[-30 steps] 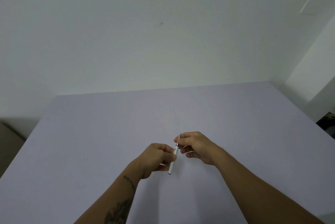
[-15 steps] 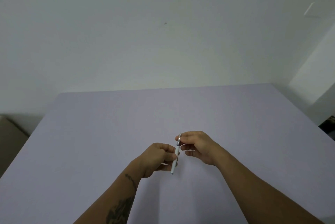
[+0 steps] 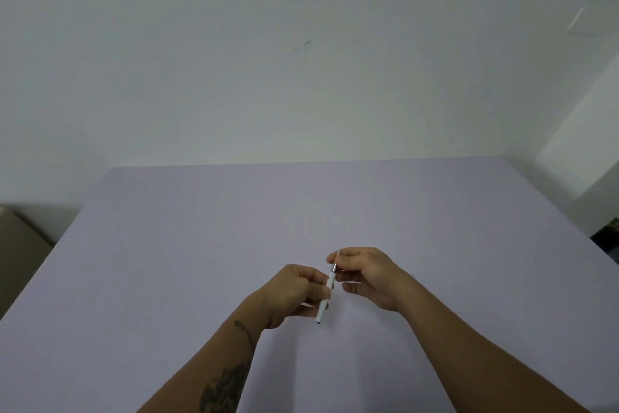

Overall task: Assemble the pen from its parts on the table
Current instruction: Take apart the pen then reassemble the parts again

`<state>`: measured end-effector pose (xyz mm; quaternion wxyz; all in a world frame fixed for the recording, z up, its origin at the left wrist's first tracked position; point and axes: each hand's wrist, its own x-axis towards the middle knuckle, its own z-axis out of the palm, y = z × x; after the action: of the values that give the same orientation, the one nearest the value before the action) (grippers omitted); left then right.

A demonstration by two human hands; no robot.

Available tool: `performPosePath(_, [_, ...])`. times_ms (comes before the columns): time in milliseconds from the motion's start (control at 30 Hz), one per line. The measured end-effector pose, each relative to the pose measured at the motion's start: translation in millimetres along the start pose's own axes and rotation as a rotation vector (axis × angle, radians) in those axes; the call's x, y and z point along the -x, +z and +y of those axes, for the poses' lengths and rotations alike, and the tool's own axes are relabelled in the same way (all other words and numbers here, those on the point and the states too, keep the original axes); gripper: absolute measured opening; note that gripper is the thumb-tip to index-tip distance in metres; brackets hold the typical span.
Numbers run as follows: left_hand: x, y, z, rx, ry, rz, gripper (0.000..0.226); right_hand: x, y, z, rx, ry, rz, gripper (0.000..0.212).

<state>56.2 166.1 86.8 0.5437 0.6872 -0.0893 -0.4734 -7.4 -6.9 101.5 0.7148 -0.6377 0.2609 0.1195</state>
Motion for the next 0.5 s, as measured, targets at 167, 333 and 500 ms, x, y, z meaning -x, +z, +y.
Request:
performPosePath(167, [-3,4,2,-0.015,-0.001,-0.01,0.012,-1,0,-1,0.085,-0.005,0.046,0.019])
performPosePath(333, [-7,6,5,-0.028,-0.003,0.003,0.014,-1,-7,-2,-0.002,0.019,-0.003,0.015])
performPosePath(500, [-10,7,7,-0.03,0.003,0.03,0.014,-2,-13,-5,-0.049,0.024,-0.047,0.021])
